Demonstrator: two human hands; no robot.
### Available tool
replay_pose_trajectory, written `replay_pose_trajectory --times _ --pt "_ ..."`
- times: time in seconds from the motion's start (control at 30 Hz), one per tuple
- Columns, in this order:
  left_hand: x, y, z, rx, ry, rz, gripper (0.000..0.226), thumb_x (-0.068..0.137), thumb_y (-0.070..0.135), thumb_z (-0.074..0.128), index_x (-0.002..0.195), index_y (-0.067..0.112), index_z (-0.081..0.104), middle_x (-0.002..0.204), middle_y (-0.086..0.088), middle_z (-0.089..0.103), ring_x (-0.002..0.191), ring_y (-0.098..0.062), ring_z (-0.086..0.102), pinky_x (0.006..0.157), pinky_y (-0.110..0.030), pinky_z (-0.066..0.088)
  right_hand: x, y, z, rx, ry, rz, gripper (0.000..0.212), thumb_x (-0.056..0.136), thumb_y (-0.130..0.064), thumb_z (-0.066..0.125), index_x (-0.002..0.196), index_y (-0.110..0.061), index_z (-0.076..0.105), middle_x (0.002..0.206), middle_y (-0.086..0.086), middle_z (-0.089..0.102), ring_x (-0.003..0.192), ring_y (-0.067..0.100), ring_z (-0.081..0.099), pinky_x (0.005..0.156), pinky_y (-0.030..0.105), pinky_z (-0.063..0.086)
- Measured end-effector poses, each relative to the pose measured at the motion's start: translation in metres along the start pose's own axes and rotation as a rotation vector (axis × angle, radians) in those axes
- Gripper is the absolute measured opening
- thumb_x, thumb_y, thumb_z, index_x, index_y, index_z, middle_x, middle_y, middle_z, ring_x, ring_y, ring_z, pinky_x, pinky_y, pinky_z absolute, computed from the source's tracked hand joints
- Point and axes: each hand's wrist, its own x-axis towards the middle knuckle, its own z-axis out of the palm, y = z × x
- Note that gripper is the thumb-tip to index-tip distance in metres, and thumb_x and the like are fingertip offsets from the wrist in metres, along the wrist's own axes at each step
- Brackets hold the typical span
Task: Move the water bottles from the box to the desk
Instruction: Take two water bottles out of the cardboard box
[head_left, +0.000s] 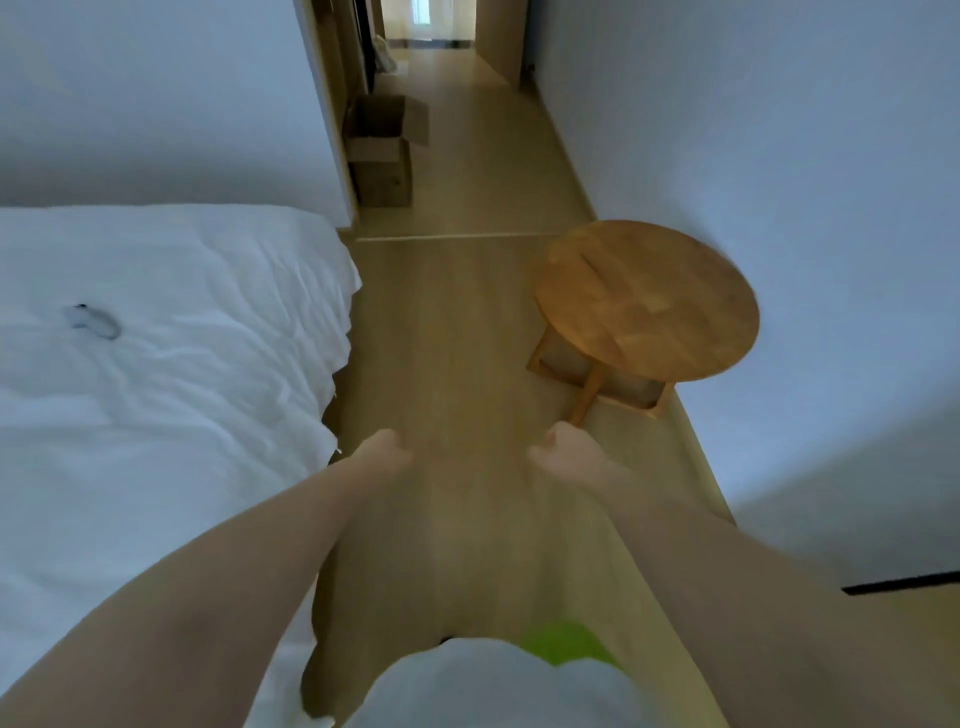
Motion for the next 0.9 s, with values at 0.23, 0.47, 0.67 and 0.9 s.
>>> replay_pose_trajectory --times 0.23,0.47,0.67,0.9 --pt "0.120 0.052 -0.052 -0.018 -0.075 0.042 0.026 0.097 0.016 0.047 0.114 -0.001 0.059 0.117 -0.018 0.059 0.108 -0.029 0.059 0.087 -0.030 0.046 0.127 -0.032 -0.050 0.046 -0.034 0.002 0.061 0.093 -0.050 0.052 0.135 -0.007 0.044 0.134 0.011 0.049 0.119 0.026 0.052 0.096 0.036 0.047" --pt "0.246 0.117 -0.115 -0.077 -0.038 -0.029 0.029 0.099 0.014 0.045 0.123 0.001 0.053 0.125 -0.017 0.055 0.116 -0.028 0.055 0.096 -0.032 0.044 0.277 -0.066 -0.123 -0.011 -0.064 -0.066 0.059 0.094 -0.049 0.051 0.133 -0.004 0.048 0.126 0.009 0.056 0.107 0.019 0.056 0.086 0.025 0.046" --pt "0.330 0.177 -0.182 -0.104 -0.012 -0.023 0.029 0.099 0.016 0.044 0.124 0.003 0.053 0.125 -0.014 0.055 0.115 -0.026 0.055 0.092 -0.028 0.043 0.386 -0.116 -0.200 -0.068 -0.093 -0.064 0.063 0.093 -0.049 0.050 0.139 -0.006 0.042 0.134 0.013 0.050 0.121 0.030 0.052 0.100 0.043 0.047" --pt "0.440 0.204 -0.243 -0.098 -0.021 -0.038 0.029 0.100 0.019 0.044 0.122 0.003 0.054 0.123 -0.014 0.056 0.111 -0.024 0.055 0.090 -0.026 0.042 0.499 -0.161 -0.247 -0.100 -0.110 -0.080 0.059 0.093 -0.051 0.049 0.132 -0.008 0.047 0.128 0.010 0.054 0.115 0.028 0.054 0.096 0.039 0.048"
